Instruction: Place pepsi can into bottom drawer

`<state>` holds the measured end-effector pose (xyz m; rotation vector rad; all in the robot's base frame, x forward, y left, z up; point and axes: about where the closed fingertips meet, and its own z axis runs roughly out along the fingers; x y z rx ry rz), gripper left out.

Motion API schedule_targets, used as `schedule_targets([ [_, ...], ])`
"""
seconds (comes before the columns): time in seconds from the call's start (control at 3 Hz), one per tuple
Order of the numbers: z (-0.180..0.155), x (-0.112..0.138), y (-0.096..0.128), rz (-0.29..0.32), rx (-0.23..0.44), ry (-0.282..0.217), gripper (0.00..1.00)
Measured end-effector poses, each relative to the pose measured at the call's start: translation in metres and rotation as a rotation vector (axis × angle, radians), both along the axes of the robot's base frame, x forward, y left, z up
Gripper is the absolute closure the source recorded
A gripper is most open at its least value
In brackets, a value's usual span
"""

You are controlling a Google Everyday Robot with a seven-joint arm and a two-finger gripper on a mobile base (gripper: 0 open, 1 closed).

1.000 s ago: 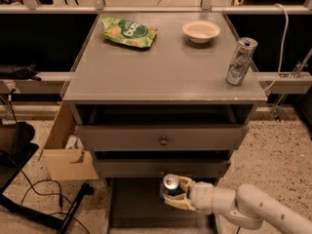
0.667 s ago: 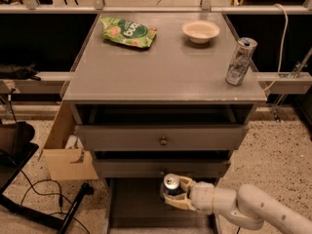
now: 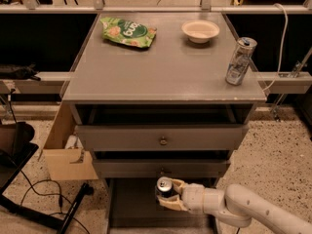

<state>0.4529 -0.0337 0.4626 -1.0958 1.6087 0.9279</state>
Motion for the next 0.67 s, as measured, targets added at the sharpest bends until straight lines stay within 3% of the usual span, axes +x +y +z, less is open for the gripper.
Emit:
schedule_targets([
  [0.33, -0.074, 0.014, 0.012, 0.004, -0.027, 0.049, 1.00],
  [0.67, -0.142, 0.021, 0.021, 0.041, -0.015, 0.059, 1.00],
])
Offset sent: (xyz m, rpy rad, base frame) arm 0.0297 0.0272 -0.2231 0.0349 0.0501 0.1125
